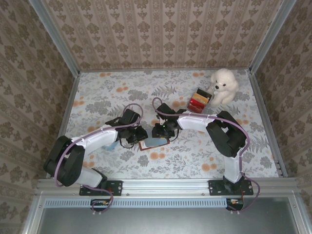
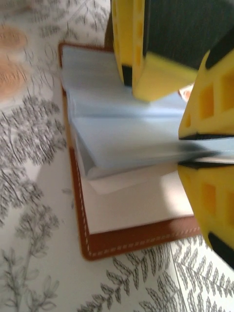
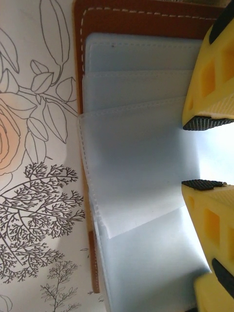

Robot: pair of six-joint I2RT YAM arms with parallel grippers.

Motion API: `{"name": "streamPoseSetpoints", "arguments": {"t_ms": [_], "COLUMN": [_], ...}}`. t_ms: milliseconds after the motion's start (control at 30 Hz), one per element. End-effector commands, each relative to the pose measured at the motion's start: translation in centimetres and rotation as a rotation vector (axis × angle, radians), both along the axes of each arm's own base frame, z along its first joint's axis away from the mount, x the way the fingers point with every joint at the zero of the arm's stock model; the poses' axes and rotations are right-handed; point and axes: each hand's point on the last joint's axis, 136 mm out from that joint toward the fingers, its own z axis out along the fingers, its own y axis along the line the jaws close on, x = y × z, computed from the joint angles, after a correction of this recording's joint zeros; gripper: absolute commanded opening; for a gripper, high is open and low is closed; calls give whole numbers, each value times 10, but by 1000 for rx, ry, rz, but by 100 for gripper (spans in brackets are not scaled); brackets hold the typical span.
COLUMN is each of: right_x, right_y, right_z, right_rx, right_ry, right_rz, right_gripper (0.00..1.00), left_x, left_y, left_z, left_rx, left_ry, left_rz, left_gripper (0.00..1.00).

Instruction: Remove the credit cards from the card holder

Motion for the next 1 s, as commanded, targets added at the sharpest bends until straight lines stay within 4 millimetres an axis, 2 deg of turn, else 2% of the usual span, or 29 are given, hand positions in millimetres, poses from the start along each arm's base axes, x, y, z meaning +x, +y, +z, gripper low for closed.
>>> {"name": "streamPoseSetpoints", "arguments": {"t_ms": [0, 367, 567, 800, 967], "right_x": [-25, -26, -26, -27, -27], "right_y": [-25, -26, -27, -28, -28], "right_z": [-48, -48, -49, -51, -51], "right_rx": [-124, -126, -128, -131, -131], "right_ry": [117, 119, 121, 127, 126], "right_rz": [-14, -15, -17, -20, -19], "right_gripper": [39, 39, 39, 39, 39], "left_x": [4, 2, 0, 2, 4], "left_y": [-6, 12, 23, 8, 7], "left_z": [23, 22, 13, 2, -6], "left_rx": [-28, 22, 52, -15, -1], "left_ry": [-51, -50, -22, 29, 54], "left_rz": [-30, -6, 38, 41, 48], "left_gripper": [27, 38, 50, 52, 49]}}
